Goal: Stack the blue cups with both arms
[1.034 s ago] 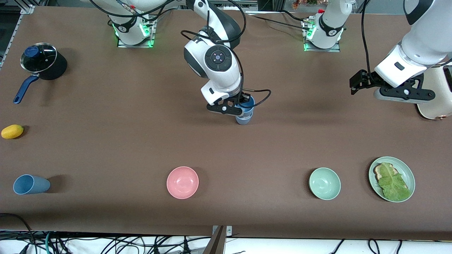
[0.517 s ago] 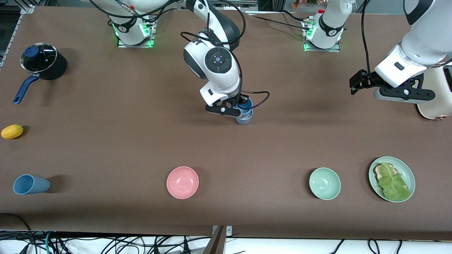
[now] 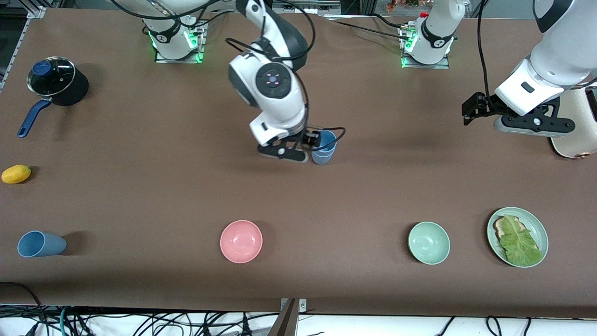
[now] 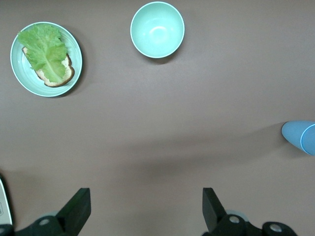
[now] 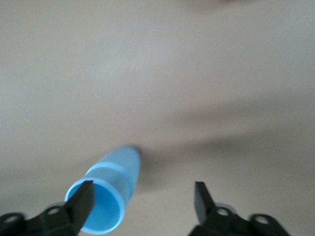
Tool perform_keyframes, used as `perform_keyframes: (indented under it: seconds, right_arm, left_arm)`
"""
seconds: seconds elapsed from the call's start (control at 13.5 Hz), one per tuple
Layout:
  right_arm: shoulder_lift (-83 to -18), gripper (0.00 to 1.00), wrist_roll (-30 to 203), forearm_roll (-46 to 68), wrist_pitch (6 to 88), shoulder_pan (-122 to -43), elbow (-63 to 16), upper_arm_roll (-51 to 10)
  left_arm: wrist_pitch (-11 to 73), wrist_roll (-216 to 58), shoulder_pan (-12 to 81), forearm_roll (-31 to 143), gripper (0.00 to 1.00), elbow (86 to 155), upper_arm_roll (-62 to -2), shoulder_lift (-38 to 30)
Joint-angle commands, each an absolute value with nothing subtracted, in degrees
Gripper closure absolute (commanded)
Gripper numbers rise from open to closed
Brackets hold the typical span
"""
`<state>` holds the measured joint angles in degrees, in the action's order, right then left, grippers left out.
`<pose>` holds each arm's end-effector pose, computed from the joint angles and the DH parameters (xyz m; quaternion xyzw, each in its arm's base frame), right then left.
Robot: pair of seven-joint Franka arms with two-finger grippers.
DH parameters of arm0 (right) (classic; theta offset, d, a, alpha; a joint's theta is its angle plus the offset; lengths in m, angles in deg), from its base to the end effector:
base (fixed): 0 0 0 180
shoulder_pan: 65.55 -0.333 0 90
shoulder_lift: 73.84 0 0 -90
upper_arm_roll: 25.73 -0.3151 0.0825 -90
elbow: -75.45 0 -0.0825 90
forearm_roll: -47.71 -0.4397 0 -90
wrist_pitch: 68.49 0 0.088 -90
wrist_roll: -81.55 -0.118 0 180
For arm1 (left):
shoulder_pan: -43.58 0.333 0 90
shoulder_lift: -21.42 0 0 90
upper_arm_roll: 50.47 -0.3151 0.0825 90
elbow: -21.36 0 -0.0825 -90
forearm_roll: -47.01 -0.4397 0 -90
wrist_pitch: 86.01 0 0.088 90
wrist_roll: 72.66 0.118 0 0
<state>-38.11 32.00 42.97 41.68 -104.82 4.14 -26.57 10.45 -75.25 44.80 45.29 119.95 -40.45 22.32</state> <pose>0.6015 0.5121 0.3780 -0.9940 0.0968 0.0112 0.0501 0.6031 -0.0907 0.5523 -0.9982 0.0560 0.0092 0.0173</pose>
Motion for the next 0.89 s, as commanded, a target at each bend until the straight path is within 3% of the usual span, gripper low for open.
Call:
perform_keyframes:
  seconds: [0.0, 0.15, 0.37, 0.59, 0.81]
  right_arm:
    - [-43.5, 0.0, 44.4, 42.5, 35.2, -99.1, 3.6, -25.1]
    - [-46.8, 0.0, 48.4, 42.6, 28.5, -96.1, 3.2, -24.1]
    - [-52.3, 0.0, 62.1, 42.6, 22.0, -95.9, -0.1, -16.3]
    - [-60.4, 0.0, 69.0, 42.6, 22.4, -95.9, -9.2, -10.5]
    - [-62.0, 0.0, 74.1, 43.5, 21.4, -95.8, -9.7, -7.0]
  left_arm:
    - [9.2, -74.0, 44.5, 45.3, 0.0, 118.3, -40.8, 21.7]
    - [9.2, -74.0, 44.5, 45.3, 0.0, 118.3, -40.8, 21.7]
    - [9.2, -74.0, 44.5, 45.3, 0.0, 118.3, -40.8, 21.7]
    - [9.2, -74.1, 44.4, 45.3, 0.0, 118.2, -40.8, 21.7]
    - [9.2, -74.1, 44.5, 45.3, 0.0, 118.3, -40.8, 21.7]
